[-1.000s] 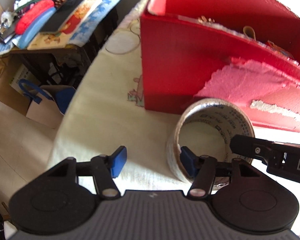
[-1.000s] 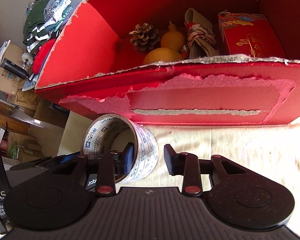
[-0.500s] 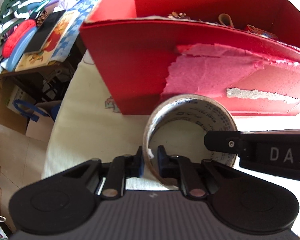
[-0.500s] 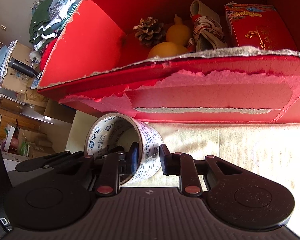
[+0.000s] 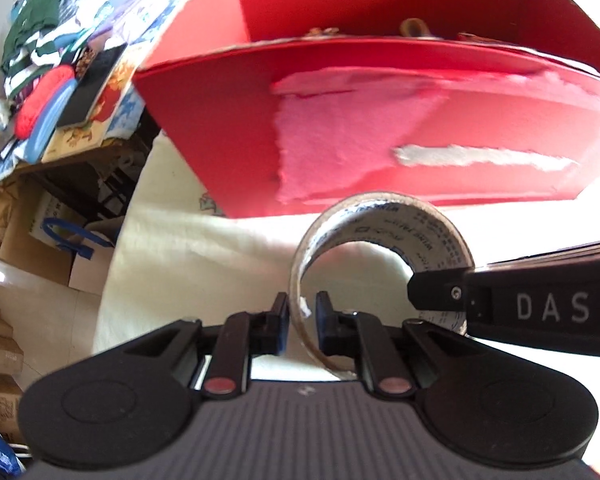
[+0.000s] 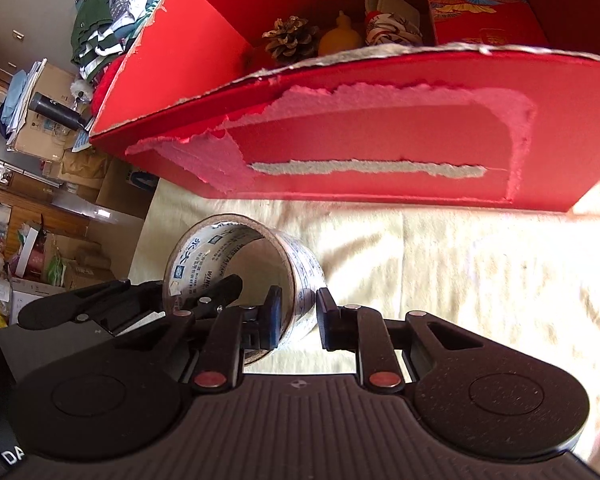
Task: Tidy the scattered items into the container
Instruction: 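Close the right gripper on the tape roll rim and lift it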
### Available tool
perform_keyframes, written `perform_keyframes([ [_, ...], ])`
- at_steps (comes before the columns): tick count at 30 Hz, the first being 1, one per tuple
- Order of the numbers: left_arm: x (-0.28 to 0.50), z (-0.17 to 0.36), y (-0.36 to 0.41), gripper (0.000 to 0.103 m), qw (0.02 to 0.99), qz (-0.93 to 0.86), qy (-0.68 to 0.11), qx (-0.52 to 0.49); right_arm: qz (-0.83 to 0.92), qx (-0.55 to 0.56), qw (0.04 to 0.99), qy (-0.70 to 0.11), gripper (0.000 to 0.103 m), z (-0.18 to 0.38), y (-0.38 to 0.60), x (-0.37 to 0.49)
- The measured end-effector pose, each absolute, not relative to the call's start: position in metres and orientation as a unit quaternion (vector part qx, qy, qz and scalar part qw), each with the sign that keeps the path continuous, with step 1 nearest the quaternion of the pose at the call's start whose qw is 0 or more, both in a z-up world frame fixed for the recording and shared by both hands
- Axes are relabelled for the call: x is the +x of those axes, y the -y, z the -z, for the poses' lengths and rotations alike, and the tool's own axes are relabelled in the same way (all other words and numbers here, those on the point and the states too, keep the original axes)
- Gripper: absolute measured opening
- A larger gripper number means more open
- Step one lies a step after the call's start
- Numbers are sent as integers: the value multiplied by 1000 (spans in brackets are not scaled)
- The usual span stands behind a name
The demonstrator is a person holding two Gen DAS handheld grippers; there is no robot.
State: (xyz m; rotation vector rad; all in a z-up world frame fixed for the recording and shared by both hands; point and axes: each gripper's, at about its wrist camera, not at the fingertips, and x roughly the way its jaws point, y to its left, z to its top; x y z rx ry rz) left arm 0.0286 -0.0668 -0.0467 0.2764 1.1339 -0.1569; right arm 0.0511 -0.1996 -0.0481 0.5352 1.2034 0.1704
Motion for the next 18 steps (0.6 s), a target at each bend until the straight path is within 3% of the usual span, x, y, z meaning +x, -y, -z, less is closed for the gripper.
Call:
perform_keyframes([
  [8,-4,28,133,10,819,167,-508,209,-20,272,793,-545,19,30,259,-5],
  [18,-32,-27,229,10,825,271,-413,275,57,286,833,-471,19,-27,324,-49],
])
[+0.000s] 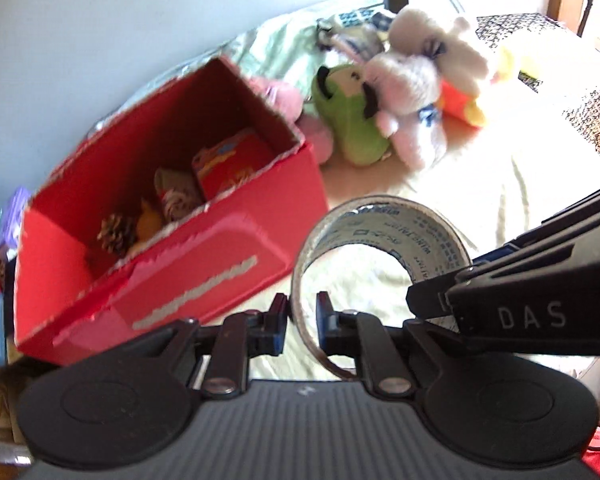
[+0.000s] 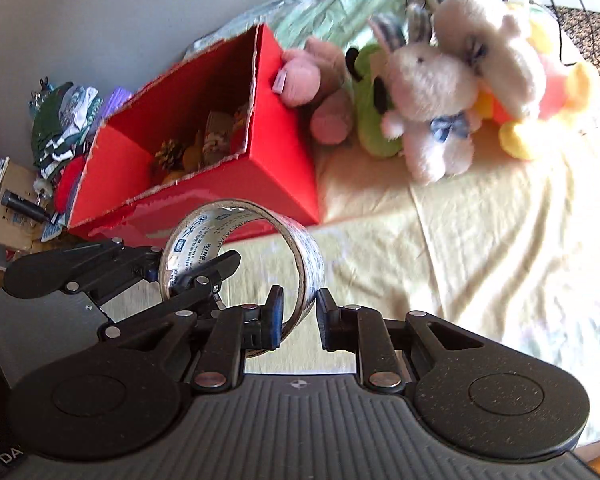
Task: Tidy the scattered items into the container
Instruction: 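Close the right gripper on the tape roll rim and lift it, then carry the tape roll with the right gripper over the container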
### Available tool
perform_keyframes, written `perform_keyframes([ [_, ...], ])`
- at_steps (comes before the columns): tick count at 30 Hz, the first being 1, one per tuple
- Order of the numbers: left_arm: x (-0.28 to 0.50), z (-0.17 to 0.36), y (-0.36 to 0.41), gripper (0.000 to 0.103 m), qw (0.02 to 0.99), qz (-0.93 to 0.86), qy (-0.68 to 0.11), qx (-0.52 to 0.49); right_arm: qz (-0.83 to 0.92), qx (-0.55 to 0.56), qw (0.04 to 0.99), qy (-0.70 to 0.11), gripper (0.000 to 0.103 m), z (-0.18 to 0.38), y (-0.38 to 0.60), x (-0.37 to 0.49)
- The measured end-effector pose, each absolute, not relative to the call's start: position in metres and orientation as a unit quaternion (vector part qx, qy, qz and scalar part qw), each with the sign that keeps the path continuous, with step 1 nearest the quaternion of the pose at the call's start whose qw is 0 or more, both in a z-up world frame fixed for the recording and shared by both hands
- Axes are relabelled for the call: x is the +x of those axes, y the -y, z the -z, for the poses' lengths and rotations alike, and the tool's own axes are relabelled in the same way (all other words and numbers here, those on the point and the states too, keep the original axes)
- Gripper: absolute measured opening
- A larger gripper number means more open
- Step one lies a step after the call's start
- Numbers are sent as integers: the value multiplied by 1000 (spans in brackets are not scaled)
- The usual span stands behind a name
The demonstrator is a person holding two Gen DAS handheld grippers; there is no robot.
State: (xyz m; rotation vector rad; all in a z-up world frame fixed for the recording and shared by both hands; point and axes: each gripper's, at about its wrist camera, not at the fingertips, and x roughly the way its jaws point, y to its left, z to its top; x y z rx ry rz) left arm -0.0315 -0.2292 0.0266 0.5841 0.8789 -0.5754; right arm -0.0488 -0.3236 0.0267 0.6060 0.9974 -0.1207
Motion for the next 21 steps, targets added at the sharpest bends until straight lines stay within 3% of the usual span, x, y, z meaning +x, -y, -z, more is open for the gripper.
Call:
perform_keyframes([
  [8,-10,-78,247,10,850,277,-347,284,58,278,862,-421,19,-69,338,-26],
  [21,72,-112,204,10,869,254,-323,275,40,264,870,-414,18,-92,309,60],
])
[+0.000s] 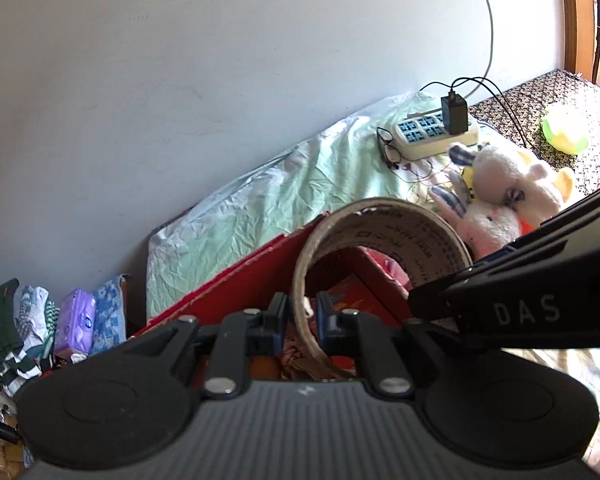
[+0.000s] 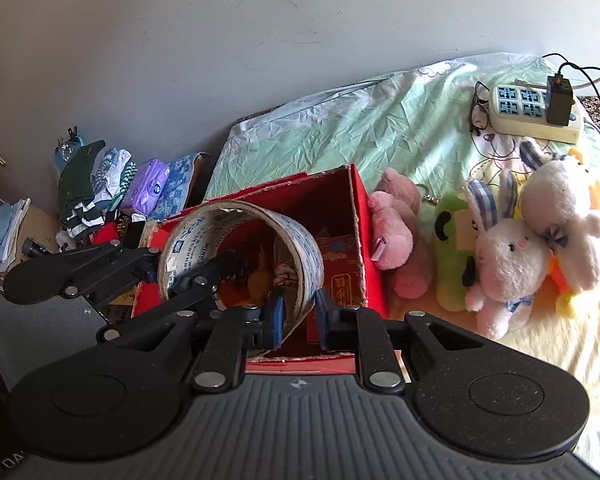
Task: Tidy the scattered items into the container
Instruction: 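Carry the tape roll with the right gripper over the container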
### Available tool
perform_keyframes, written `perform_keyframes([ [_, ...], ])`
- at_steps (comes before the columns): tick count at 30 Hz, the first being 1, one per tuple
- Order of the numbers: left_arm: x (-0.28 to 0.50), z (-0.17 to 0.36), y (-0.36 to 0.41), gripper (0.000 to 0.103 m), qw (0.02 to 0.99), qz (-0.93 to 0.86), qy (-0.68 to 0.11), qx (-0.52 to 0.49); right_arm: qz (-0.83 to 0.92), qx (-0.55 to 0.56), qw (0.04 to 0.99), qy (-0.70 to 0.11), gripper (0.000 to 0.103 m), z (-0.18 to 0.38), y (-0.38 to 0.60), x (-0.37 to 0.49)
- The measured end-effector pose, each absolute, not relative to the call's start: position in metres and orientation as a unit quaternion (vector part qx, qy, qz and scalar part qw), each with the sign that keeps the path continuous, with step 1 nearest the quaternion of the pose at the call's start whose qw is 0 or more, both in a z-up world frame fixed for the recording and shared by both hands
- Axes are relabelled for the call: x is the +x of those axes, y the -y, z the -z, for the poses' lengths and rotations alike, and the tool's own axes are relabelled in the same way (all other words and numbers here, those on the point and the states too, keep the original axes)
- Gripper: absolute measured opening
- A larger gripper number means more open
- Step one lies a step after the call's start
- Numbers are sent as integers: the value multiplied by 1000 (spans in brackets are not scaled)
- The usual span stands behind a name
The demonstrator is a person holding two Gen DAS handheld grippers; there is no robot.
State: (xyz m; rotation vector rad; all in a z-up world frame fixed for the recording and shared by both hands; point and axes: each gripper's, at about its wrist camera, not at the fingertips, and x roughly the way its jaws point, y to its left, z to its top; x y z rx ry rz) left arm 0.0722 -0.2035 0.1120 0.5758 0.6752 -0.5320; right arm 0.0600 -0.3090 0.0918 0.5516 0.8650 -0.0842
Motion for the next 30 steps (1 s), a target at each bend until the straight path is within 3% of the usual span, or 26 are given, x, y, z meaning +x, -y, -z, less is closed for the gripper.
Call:
perform_keyframes([
  [17,179,-48,110,11,822,217,-433,300,-50,291,807,-512,18,-25,241,177],
  [30,197,-7,103,11,784,183,-480,349,-103,276,761,-578,15,19,230,209],
])
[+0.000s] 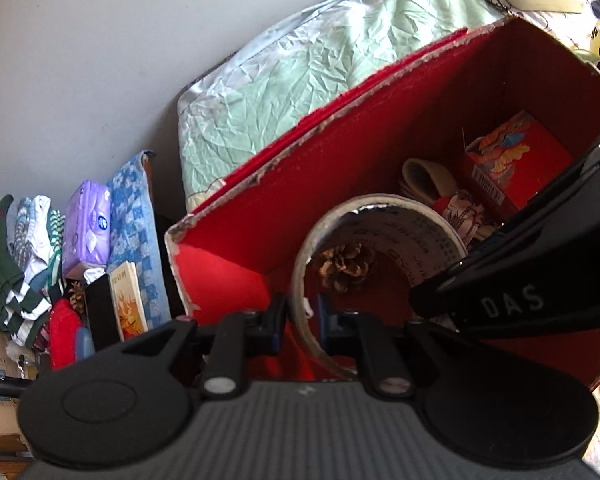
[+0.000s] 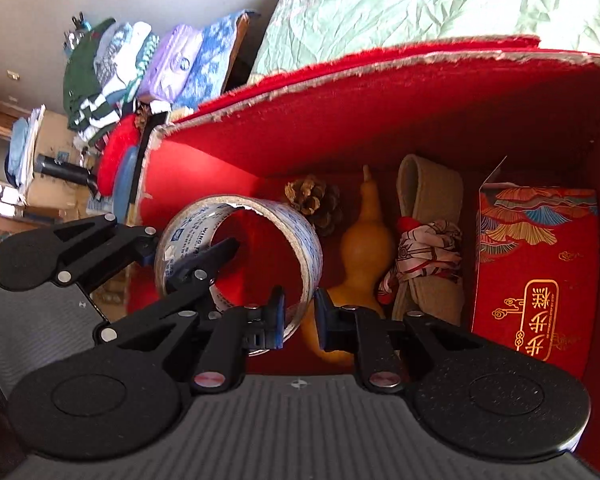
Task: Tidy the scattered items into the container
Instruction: 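Carry the tape roll with the right gripper over the container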
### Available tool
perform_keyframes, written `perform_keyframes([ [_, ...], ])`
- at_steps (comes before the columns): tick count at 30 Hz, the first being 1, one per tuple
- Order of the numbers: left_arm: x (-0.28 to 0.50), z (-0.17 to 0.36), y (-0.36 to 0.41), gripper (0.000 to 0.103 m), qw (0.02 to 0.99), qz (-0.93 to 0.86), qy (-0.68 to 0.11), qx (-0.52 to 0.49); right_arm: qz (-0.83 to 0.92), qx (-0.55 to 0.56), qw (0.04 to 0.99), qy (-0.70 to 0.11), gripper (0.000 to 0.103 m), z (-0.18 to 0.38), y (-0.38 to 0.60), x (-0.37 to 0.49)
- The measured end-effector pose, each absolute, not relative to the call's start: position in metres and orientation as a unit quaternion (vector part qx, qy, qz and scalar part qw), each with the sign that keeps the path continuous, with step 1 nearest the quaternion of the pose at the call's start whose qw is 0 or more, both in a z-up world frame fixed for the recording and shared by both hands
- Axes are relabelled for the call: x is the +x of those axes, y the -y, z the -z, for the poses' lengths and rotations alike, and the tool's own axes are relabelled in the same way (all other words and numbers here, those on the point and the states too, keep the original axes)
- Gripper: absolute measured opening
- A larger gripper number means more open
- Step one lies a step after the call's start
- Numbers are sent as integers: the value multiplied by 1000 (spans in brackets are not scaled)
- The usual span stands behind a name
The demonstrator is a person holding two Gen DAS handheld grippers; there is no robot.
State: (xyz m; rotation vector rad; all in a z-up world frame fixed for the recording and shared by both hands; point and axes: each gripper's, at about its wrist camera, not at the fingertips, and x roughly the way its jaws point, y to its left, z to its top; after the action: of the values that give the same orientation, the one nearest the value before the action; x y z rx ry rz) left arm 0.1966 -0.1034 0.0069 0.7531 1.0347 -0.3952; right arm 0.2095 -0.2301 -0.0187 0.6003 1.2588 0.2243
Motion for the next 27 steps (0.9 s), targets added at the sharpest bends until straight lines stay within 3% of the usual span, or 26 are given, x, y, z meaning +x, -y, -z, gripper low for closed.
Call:
perform_keyframes([
  [27,203,30,92,18,753,187,-528,346,-110,195,755,-617,11,36,219,243],
])
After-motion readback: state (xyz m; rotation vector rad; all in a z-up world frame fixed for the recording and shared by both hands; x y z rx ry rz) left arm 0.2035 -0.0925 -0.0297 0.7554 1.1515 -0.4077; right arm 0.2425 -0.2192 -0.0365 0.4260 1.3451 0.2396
